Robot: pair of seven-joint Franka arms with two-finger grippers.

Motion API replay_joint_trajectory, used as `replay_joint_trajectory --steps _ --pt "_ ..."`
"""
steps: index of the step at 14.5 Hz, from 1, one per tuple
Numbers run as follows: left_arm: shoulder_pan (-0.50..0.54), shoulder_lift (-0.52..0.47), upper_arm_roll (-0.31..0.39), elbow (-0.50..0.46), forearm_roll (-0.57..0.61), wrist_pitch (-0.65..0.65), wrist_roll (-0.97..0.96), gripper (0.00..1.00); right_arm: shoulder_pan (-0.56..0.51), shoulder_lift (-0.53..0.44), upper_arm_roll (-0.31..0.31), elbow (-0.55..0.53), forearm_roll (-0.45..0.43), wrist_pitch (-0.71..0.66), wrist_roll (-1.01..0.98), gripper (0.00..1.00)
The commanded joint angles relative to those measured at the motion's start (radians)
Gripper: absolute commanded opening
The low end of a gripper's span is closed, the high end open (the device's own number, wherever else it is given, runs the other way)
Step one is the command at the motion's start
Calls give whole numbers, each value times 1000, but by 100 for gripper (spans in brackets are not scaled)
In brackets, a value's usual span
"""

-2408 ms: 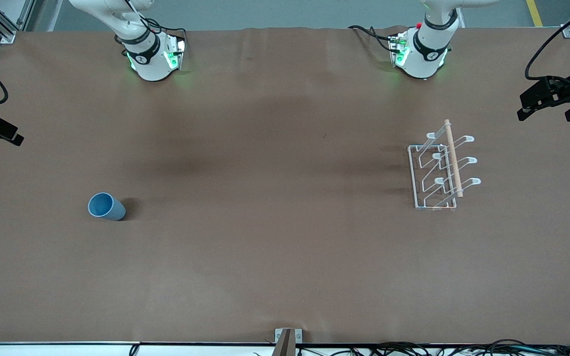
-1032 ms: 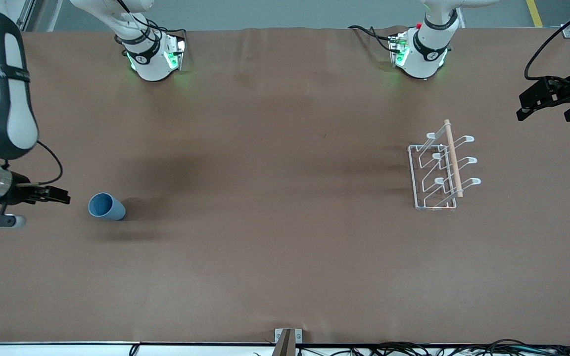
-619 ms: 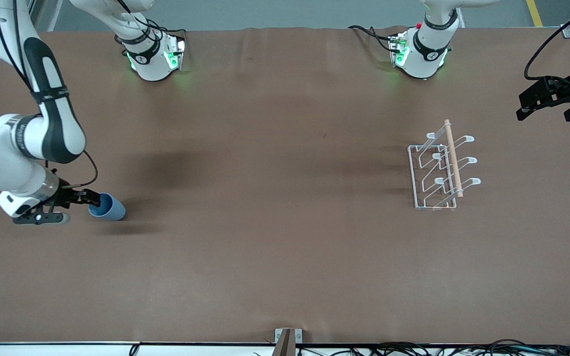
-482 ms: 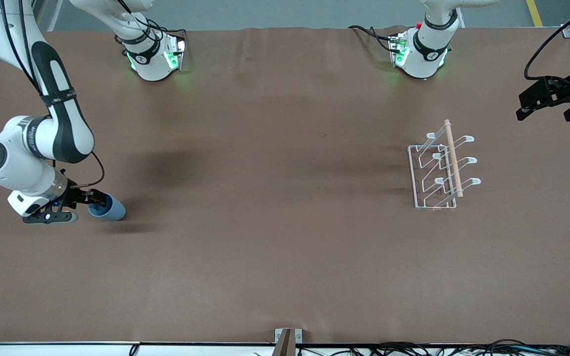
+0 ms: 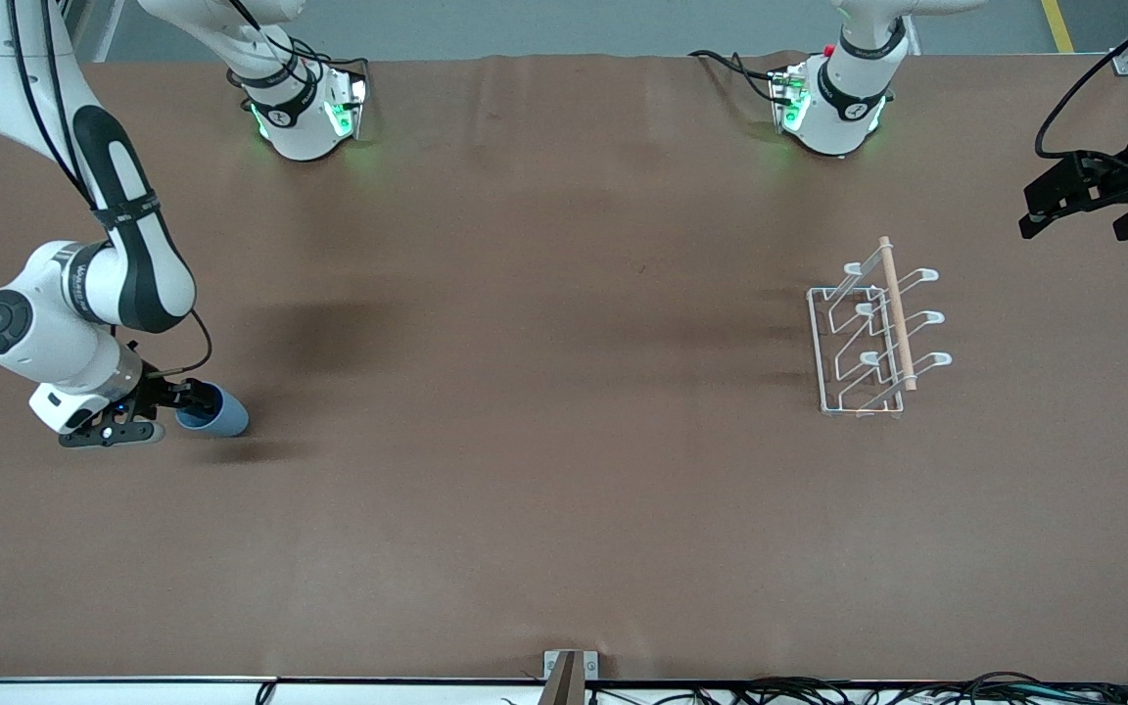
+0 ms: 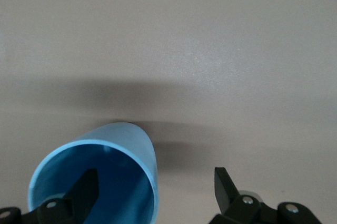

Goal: Hang cup on cup holder
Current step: 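Grasp the blue cup with the right gripper and tip it sideways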

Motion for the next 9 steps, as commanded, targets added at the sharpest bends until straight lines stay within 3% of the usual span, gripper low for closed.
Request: replay_joint_trajectory --steps 1,4,5,9 --pt "1 -13 -5 -9 11 -6 3 100 -4 -5 6 -26 7 24 -16 57" --pt "1 -13 -3 -8 13 -6 3 100 -2 -5 8 -26 10 19 -12 5" --pt "1 -13 -3 -8 13 -6 3 100 -2 -5 8 -22 15 19 -6 0" --pt "-1 -10 -3 -8 16 -4 3 100 -4 -13 9 17 18 -74 -10 0"
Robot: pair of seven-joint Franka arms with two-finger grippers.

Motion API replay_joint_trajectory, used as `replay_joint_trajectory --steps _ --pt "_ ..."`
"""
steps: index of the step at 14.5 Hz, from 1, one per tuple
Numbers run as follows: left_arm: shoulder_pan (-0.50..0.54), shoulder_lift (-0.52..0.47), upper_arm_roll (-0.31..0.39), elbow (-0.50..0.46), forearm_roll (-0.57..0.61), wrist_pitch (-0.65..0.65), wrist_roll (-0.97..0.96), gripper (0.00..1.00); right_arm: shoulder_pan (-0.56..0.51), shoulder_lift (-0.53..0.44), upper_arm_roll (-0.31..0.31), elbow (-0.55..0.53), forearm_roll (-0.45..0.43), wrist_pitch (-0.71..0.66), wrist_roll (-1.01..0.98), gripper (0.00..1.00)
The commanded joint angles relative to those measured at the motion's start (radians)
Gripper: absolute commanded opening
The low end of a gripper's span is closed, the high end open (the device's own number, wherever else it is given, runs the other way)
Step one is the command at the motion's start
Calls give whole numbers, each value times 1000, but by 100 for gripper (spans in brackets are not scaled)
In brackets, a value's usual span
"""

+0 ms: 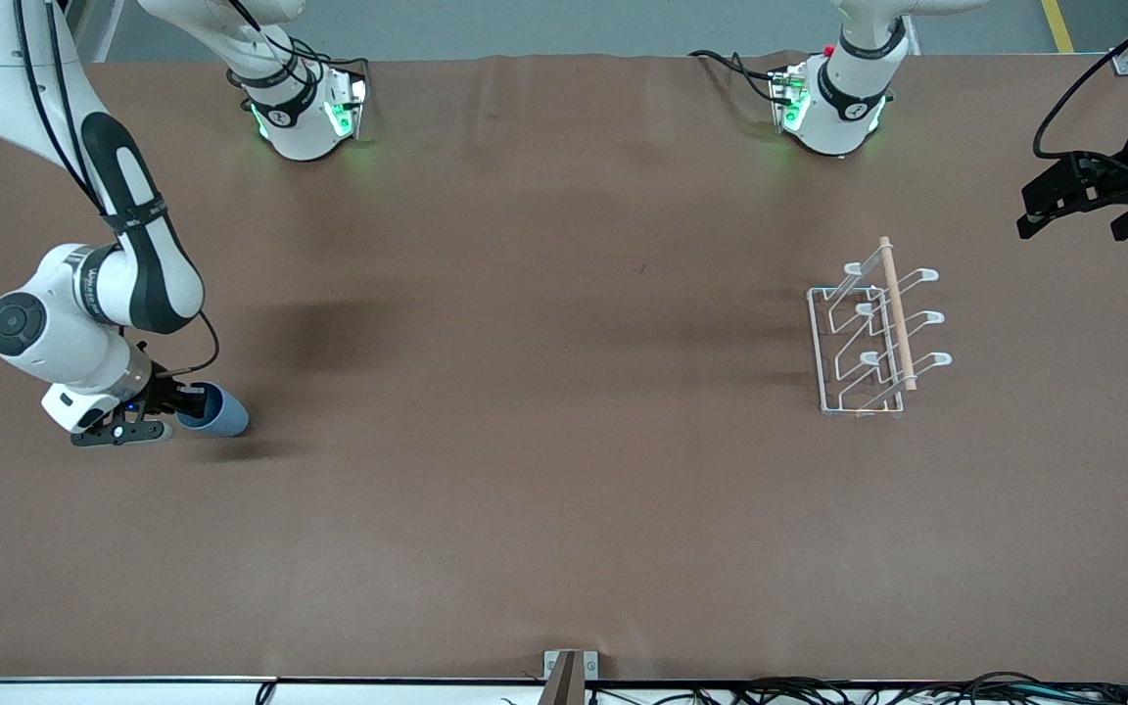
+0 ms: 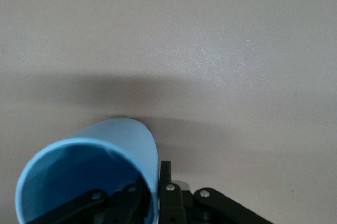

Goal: Hang cup on cup holder
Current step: 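Grasp the blue cup with the right gripper and tip it sideways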

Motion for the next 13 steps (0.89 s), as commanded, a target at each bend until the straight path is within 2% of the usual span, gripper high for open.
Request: replay_joint_trajectory --steps 1,5,8,11,13 --pt "-1 -10 -3 -5 16 -2 3 100 -6 -29 8 19 23 -78 -8 0" --pt "-1 -10 -3 -3 19 -2 3 100 2 -117 10 103 128 -303 -8 0" --pt "-2 -9 -4 -3 19 -2 2 100 49 -149 13 162 307 -460 14 0" --pt "-13 7 -6 -2 19 -2 -6 100 138 -151 13 164 543 -563 54 0" --pt "-16 27 -7 -2 17 -2 -12 100 204 -148 17 164 625 -597 92 0"
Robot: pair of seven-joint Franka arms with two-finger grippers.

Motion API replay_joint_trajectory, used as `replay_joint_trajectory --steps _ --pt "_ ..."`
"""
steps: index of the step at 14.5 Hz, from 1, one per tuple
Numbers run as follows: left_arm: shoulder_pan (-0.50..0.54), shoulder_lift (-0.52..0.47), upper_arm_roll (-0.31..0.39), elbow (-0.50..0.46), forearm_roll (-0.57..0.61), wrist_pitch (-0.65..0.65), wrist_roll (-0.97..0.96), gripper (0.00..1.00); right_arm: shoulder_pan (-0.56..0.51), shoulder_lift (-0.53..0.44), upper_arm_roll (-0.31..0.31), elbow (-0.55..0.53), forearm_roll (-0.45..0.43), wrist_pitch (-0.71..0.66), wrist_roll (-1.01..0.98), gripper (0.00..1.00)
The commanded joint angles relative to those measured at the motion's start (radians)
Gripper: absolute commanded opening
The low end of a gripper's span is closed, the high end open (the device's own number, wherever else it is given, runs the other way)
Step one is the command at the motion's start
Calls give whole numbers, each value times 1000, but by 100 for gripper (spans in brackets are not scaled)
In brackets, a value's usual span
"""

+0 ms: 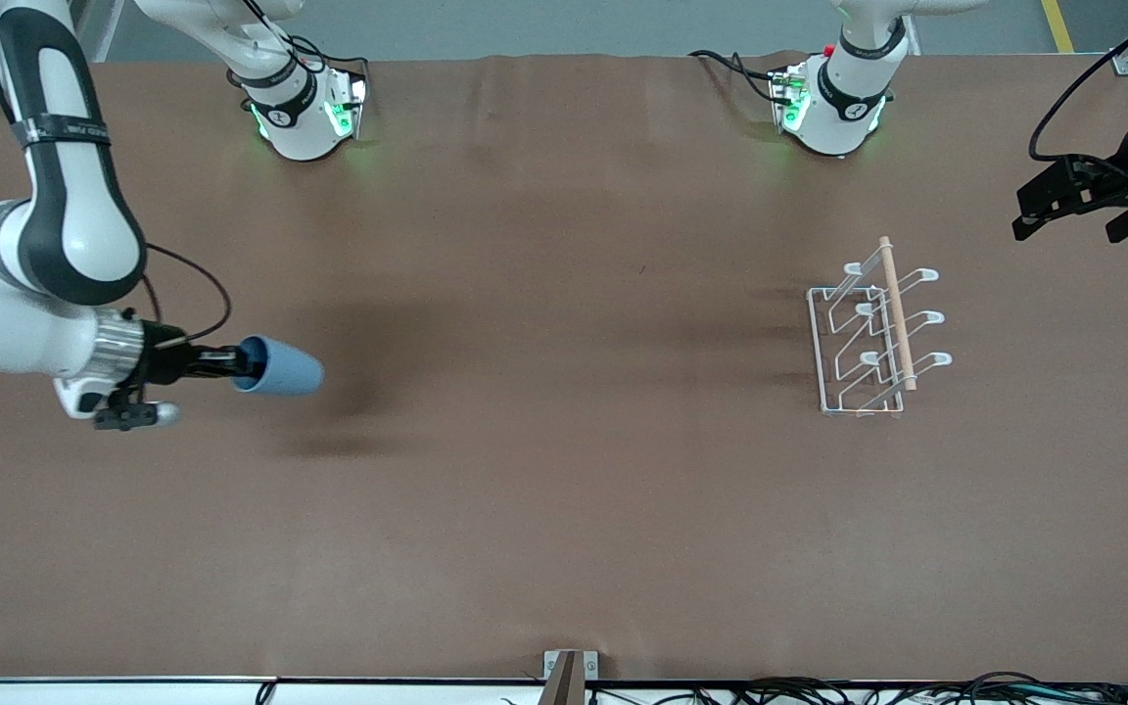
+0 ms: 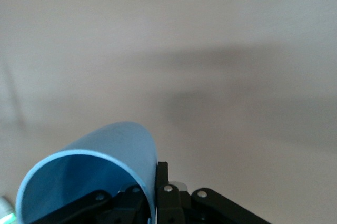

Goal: Hang cup on cup holder
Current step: 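Carry the cup toward the middle while the left gripper reaches it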

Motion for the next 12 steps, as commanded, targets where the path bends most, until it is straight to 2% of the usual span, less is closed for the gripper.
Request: replay_joint_trajectory --steps 1,3,5,7,10,12 --pt "-15 19 -7 5 17 -3 -16 100 108 1 -6 -9 152 -48 45 0" --pt "-21 19 -26 4 18 -4 -13 100 173 4 -6 -7 297 -104 34 0" --pt "-11 23 -85 2 18 -4 3 100 234 3 -1 -1 336 -131 40 0" --pt "-18 26 -109 2 17 -4 45 100 285 4 7 8 413 -132 43 0" --pt "-17 25 -175 5 10 -3 221 100 392 7 8 10 601 -98 46 0" --pt "-18 22 -210 5 4 -4 339 100 447 9 10 10 674 -15 48 0"
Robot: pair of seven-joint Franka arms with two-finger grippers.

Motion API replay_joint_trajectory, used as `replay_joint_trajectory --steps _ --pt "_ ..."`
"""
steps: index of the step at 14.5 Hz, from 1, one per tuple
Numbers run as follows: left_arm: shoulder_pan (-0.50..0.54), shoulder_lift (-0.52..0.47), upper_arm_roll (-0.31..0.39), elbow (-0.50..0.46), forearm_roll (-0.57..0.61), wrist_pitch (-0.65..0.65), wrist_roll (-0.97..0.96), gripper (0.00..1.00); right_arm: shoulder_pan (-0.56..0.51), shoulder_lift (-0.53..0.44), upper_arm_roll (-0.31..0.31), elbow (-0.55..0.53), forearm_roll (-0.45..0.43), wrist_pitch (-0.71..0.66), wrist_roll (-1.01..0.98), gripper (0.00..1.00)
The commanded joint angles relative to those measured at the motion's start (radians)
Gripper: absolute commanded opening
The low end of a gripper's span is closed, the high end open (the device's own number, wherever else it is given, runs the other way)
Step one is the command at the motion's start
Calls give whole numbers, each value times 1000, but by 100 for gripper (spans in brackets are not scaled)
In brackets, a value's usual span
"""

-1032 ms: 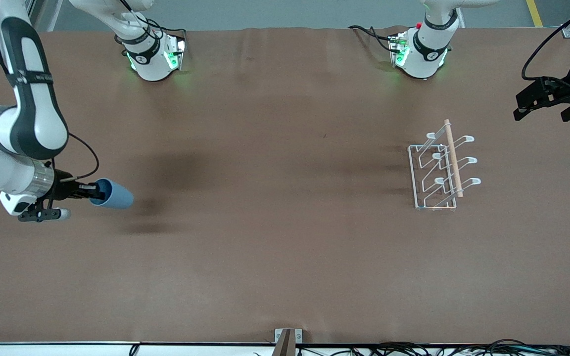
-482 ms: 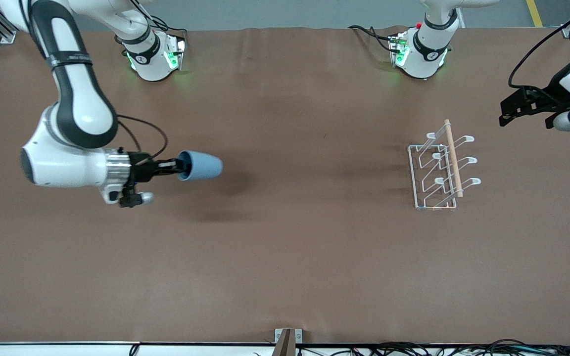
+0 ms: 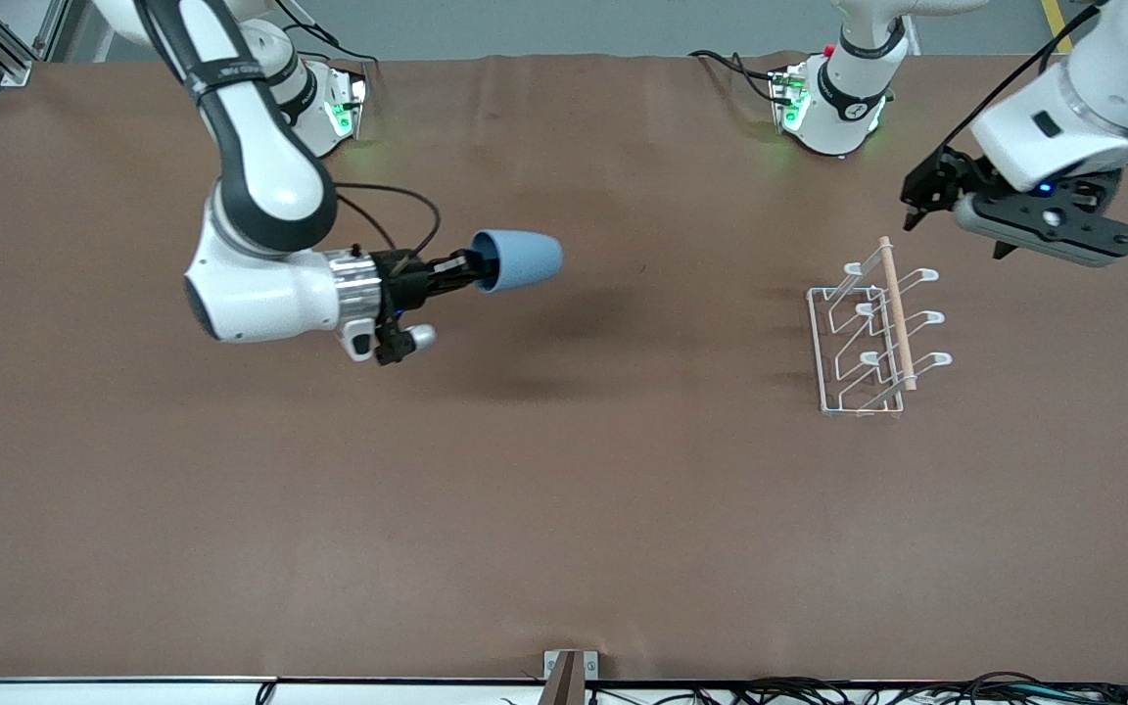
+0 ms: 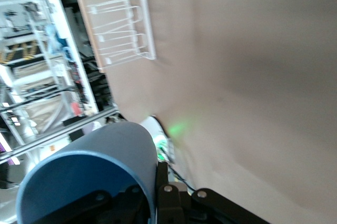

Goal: Hang cup on cup holder
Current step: 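Carry the cup toward the middle while the left gripper reaches it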

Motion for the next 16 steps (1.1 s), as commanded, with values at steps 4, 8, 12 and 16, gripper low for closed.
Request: replay_joint_trajectory --steps 4,8,12,16 --pt "6 -16 -77 4 -77 -41 271 100 113 -2 -6 -1 149 102 15 1" --pt "-3 13 -157 4 -204 -38 379 100 147 -2 -6 -2 180 145 15 1" --pt "-5 110 -296 28 -215 48 389 100 166 -2 -6 -1 210 182 15 1" --pt "-6 188 -384 27 -212 155 389 100 167 -2 -6 -1 210 185 15 1"
